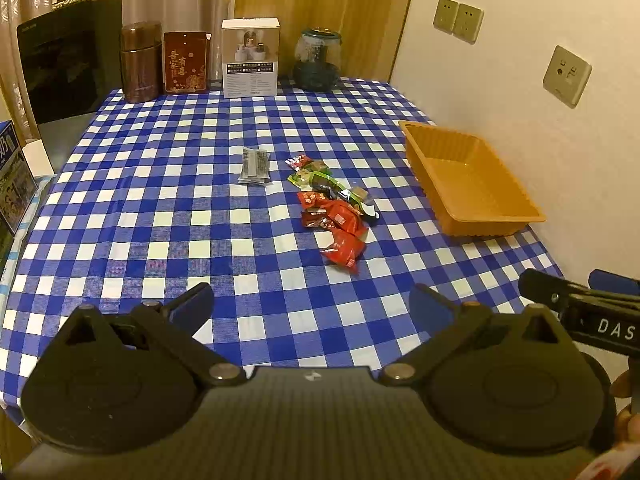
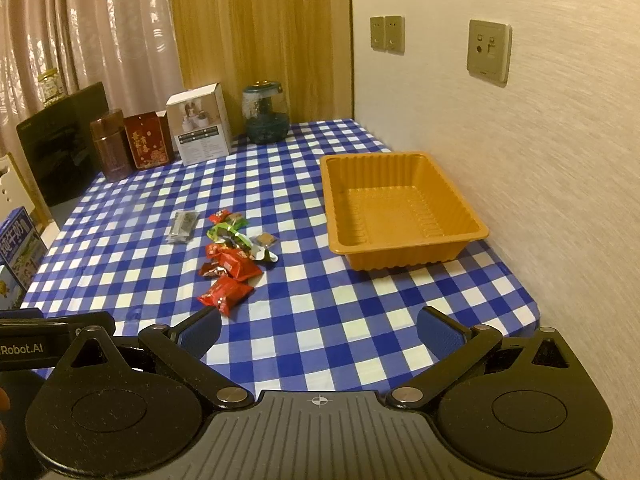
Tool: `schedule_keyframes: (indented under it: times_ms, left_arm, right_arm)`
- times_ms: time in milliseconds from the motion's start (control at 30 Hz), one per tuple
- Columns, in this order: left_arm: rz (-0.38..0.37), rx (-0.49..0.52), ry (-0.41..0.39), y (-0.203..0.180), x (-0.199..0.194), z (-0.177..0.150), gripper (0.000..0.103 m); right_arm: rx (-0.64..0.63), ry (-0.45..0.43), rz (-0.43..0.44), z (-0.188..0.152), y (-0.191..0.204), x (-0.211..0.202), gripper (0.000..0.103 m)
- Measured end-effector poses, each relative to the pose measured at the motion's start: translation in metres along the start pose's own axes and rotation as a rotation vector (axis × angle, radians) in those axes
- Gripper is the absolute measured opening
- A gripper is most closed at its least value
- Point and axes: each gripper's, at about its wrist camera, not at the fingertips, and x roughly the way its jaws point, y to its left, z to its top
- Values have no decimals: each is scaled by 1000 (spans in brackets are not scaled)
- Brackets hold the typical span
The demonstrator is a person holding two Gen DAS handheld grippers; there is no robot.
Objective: Organize snacks
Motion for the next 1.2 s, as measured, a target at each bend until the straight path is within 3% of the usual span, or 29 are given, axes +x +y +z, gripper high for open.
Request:
schedule_keyframes:
  times_ms: [1200]
  left_arm:
    - [1, 1, -1, -3, 0, 0, 103]
  right_arm:
    - [3, 3, -5, 0, -2, 1, 103]
